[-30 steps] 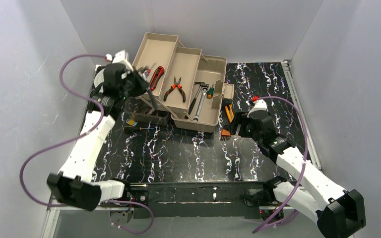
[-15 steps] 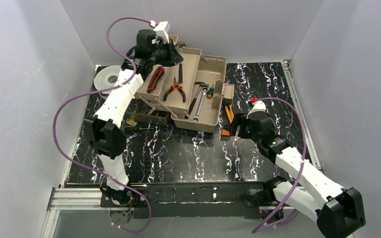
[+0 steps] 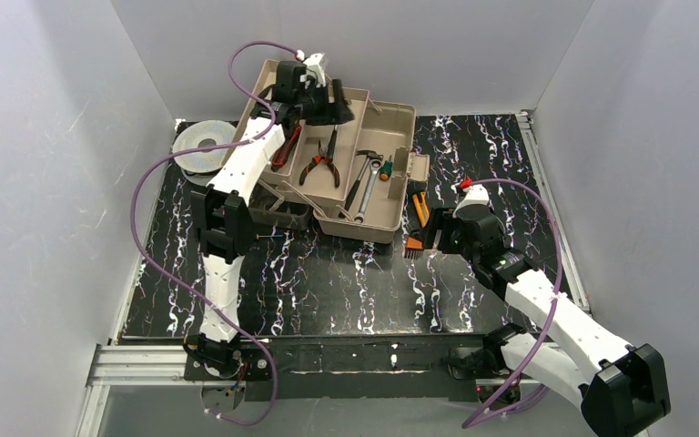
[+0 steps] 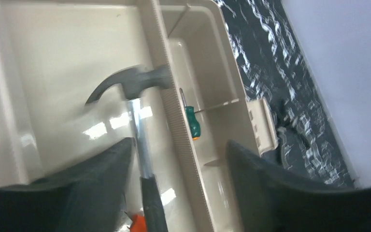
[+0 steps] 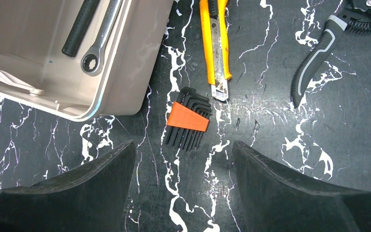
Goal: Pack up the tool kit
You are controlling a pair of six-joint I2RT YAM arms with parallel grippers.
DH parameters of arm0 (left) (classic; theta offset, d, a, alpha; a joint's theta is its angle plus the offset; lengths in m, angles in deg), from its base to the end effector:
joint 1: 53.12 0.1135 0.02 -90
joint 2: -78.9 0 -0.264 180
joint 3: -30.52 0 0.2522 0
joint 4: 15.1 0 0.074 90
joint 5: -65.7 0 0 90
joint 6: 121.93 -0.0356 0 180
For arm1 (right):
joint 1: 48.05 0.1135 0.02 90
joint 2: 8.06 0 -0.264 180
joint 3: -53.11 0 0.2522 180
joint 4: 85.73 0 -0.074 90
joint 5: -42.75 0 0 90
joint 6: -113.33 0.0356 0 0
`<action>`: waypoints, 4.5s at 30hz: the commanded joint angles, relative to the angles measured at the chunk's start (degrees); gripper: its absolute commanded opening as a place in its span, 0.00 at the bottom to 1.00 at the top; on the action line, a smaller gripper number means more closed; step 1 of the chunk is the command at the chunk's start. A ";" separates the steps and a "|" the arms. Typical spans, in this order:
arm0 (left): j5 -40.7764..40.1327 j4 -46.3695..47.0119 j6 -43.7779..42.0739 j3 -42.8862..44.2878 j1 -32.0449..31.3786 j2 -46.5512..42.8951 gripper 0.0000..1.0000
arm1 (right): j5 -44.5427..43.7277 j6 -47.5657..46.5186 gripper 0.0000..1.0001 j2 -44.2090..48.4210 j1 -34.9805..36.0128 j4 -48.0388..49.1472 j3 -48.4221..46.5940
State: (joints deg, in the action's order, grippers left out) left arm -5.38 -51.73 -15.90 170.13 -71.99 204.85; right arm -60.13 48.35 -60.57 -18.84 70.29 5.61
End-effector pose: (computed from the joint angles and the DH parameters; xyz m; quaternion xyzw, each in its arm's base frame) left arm 0.4876 -0.1788 0.3448 0.1111 0.8199 -0.2941 0.4785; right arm 0.1834 0.0934 0.2483 0.0256 0.8577 0.1439 0.4930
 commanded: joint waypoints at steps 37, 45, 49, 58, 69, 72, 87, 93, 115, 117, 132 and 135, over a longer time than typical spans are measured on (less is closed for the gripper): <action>-38.94 -8.22 -5.92 -52.51 -5.24 -69.85 0.98 | -4.91 3.19 0.78 -6.37 -4.07 -4.44 -5.27; -39.13 -8.19 -6.82 -63.22 -5.23 -77.55 0.98 | 2.27 6.03 0.77 -10.65 -12.84 -6.46 -8.75; -38.66 -7.87 -6.89 -67.54 -5.26 -80.01 0.98 | 11.80 5.74 0.70 -14.12 -13.40 -5.84 -11.04; -39.13 -9.67 -9.42 -71.72 -5.27 -85.56 0.98 | 23.80 11.20 0.61 -21.30 -13.22 3.89 -8.72; -41.17 -7.41 -11.66 -77.37 -5.31 -91.25 0.98 | 18.42 8.86 0.61 -28.37 -13.39 5.92 -10.85; -41.45 -6.83 -11.85 -77.56 -5.30 -91.93 0.98 | 18.46 9.00 0.61 -30.64 -13.40 6.50 -11.40; -42.98 -6.75 -11.62 -77.58 -5.30 -91.71 0.98 | 20.45 7.22 0.41 -38.69 -13.39 4.38 -17.21; -43.32 -6.75 -11.63 -77.58 -5.34 -91.76 0.98 | 22.82 7.24 0.36 -39.12 -13.34 4.58 -16.67; -46.65 -6.83 -11.64 -77.96 -5.29 -95.01 0.98 | 24.42 6.48 0.01 -38.52 -13.35 3.04 -17.37; -46.82 -6.82 -11.64 -77.94 -5.30 -94.92 0.98 | 24.12 6.26 0.01 -37.39 -13.30 2.43 -17.33; -46.40 -6.83 -11.63 -77.73 -5.27 -95.10 0.98 | 15.20 1.08 0.01 -18.60 -13.22 -7.38 -18.36; -46.18 -6.81 -11.55 -77.76 -5.28 -95.50 0.98 | 15.09 -1.64 0.01 -15.25 -8.56 -7.38 -26.08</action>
State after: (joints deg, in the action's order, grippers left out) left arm -50.69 -58.86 -27.05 92.64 -77.45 110.02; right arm -44.90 50.10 -79.65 -31.48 61.09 -11.51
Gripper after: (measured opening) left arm 0.981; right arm 0.043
